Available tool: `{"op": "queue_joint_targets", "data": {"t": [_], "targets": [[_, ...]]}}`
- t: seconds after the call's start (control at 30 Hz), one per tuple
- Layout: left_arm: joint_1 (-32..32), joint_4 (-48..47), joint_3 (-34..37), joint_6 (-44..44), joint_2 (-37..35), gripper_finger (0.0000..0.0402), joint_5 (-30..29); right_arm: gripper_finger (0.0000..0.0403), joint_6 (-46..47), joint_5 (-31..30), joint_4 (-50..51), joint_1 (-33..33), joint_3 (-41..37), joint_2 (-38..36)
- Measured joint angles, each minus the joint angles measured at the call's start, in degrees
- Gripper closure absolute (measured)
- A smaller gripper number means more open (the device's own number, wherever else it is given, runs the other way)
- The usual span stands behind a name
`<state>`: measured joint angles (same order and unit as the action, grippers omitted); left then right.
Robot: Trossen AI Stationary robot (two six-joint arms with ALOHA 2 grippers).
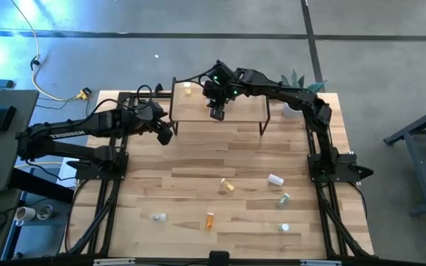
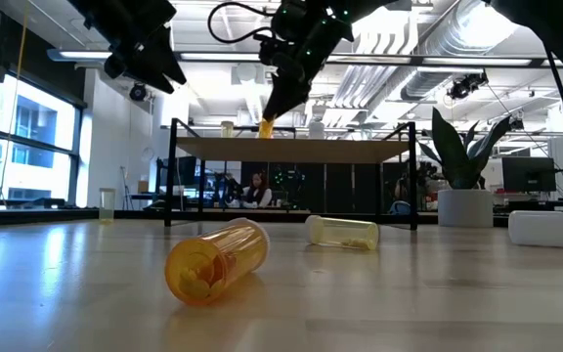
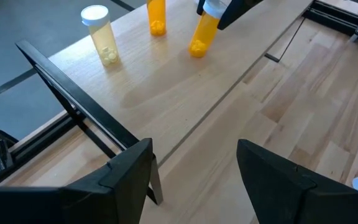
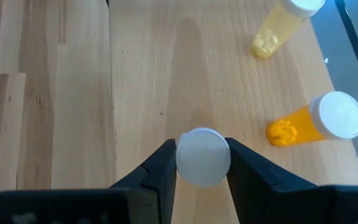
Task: Pick and place medicine bottles onto shelf by color
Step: Put the right orange pill bottle on the shelf and align it to the other orange pill bottle
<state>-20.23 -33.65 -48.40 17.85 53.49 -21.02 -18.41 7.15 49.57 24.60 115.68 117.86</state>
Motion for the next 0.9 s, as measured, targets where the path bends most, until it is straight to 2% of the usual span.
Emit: {"op": "queue_joint_targets", "data": {"t": [0.27,0.53,0.9], "targets": [[0.0,0.0,0.0,0.0,0.0,0.0179,0.0,0.0293,-0.3,0.0,-0.6,0.0,0.0,0.0],[0.0,0.0,0.0,0.0,0.0,0.0179,0.0,0.0261,-0.6,0.0,-0.8,0.0,0.0,0.0],[0.0,0.0,0.0,0.0,0.0,0.0179,0.0,0.0263,-1.1,0.0,-1.0,0.0,0.0,0.0]]}}
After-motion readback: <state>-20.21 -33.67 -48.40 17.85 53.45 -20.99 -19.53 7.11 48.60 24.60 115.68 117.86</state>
